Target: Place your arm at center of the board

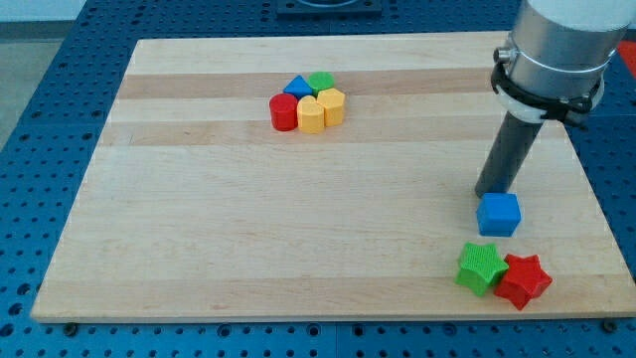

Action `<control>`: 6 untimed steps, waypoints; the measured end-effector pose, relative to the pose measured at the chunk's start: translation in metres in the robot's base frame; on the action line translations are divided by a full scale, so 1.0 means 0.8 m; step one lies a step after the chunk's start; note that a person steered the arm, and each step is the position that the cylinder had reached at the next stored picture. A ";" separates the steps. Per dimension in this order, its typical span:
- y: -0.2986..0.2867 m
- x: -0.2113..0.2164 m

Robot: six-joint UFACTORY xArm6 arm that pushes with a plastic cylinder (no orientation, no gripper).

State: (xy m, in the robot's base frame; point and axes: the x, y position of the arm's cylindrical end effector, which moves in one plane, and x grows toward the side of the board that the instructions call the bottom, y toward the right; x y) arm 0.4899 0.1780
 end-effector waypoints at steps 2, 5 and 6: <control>0.024 0.045; -0.020 -0.036; -0.128 -0.033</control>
